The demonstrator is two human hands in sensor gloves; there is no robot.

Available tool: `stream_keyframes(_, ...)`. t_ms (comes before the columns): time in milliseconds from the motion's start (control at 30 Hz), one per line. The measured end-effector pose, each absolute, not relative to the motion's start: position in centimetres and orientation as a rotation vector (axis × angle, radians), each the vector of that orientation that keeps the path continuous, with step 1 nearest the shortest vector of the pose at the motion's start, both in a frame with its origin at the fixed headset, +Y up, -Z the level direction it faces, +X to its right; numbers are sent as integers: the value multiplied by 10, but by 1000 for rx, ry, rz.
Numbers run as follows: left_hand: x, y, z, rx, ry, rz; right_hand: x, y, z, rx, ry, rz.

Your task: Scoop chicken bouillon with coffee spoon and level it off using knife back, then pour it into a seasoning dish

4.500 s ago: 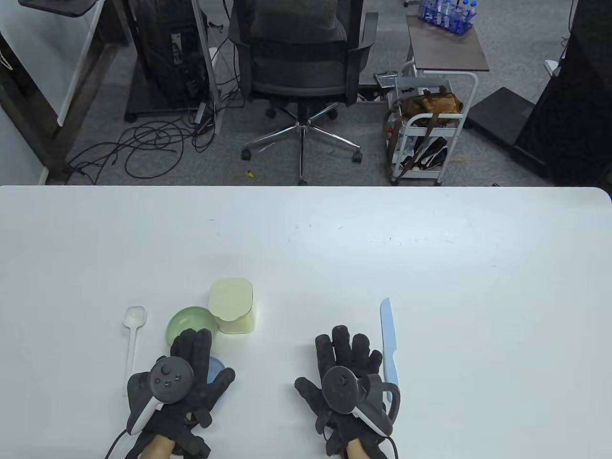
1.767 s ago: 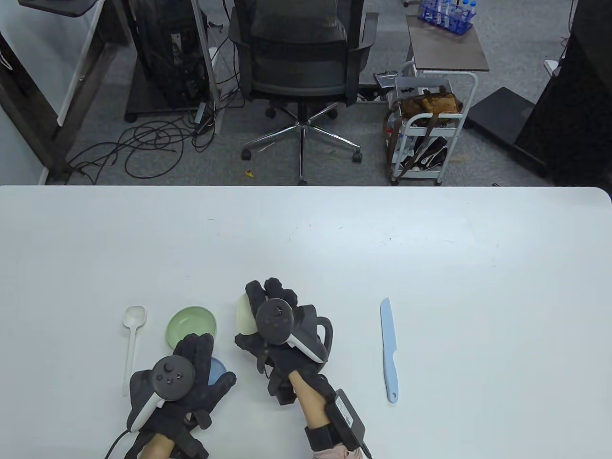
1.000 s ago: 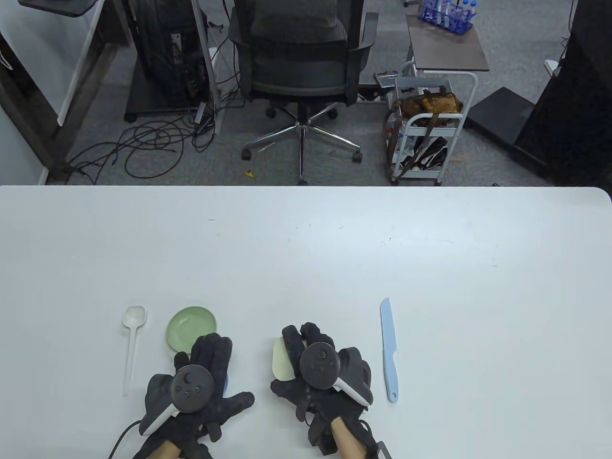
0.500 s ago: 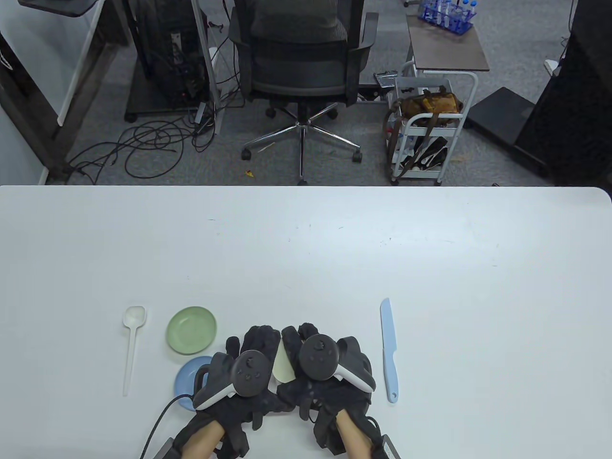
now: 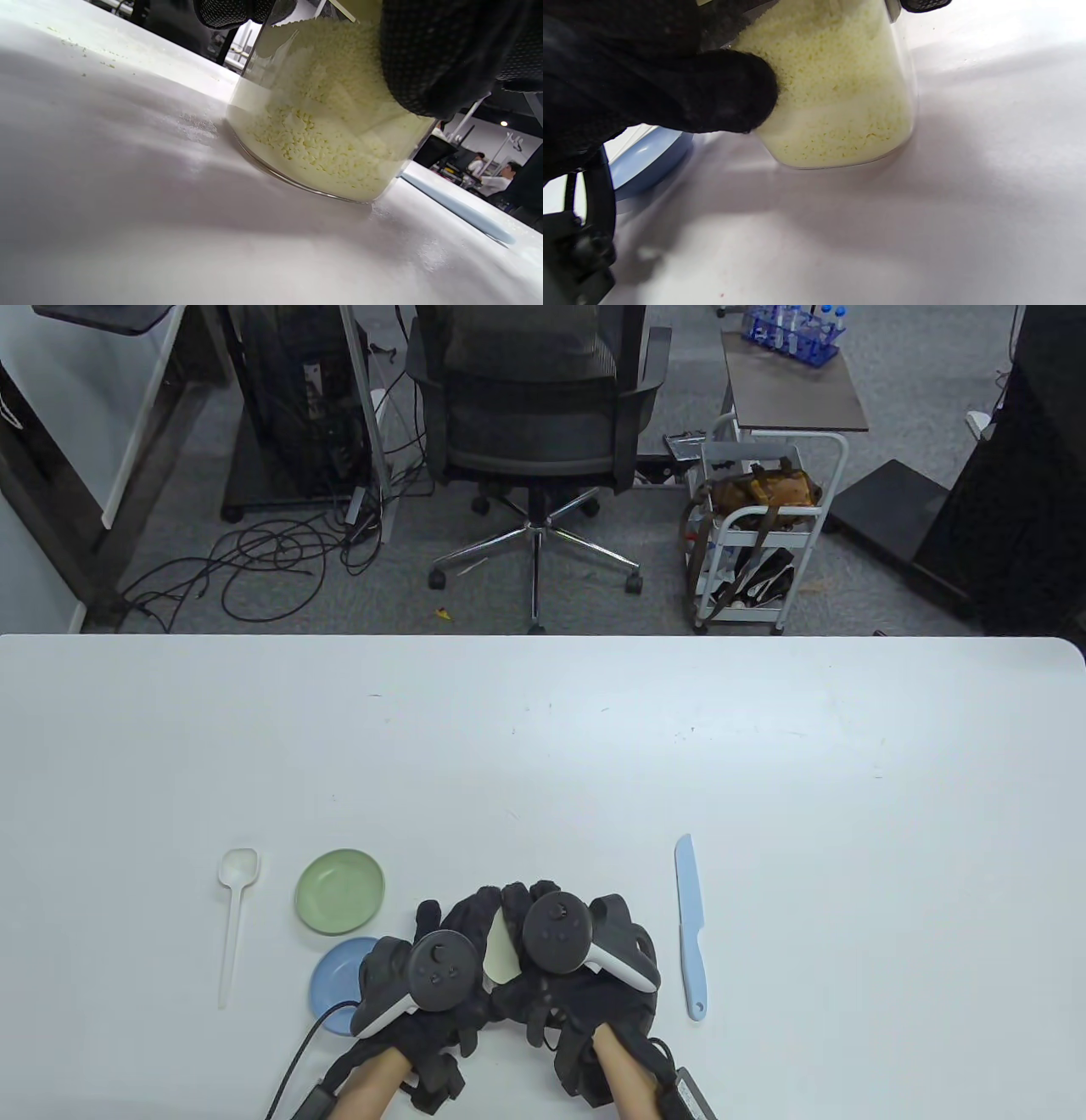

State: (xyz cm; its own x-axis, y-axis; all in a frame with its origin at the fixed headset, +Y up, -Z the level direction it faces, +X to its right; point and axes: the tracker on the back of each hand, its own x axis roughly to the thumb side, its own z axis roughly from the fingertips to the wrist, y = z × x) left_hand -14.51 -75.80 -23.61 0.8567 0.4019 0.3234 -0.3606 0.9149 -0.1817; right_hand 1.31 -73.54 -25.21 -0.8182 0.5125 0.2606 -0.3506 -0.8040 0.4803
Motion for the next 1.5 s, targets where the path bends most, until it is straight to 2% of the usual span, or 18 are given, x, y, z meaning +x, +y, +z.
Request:
stream_keyframes(533,-150,-757,-236,-129,-396,402,22,-725,-263,534,730,2298)
stream_keyframes(600,-150,-758,-236,-126,-395,413,19,-726,-264,532,812,2329)
stream_keyframes(700,-151,-758,-234,-123,-393,416,26,-727,-266,575,741,2283)
stream_keyframes(833,-151,-759,-234,-134,-396,420,37,-733,-267,544,771,2079)
stream_keyframes(1000,-151,-759,-233,-140,-399,428,45,-726,-265,570,723,2069)
stream_keyframes(1200,-151,-760,-233,-145,-396,433,82,-707,-254,414,489,2345)
stream_keyframes(1367,-151,-760,-232,-149,-396,434,105,-737,-238,280,490,2665)
stream_keyframes(1500,-151,-760,-232,-151,-396,431,103,-761,-233,282,597,2789)
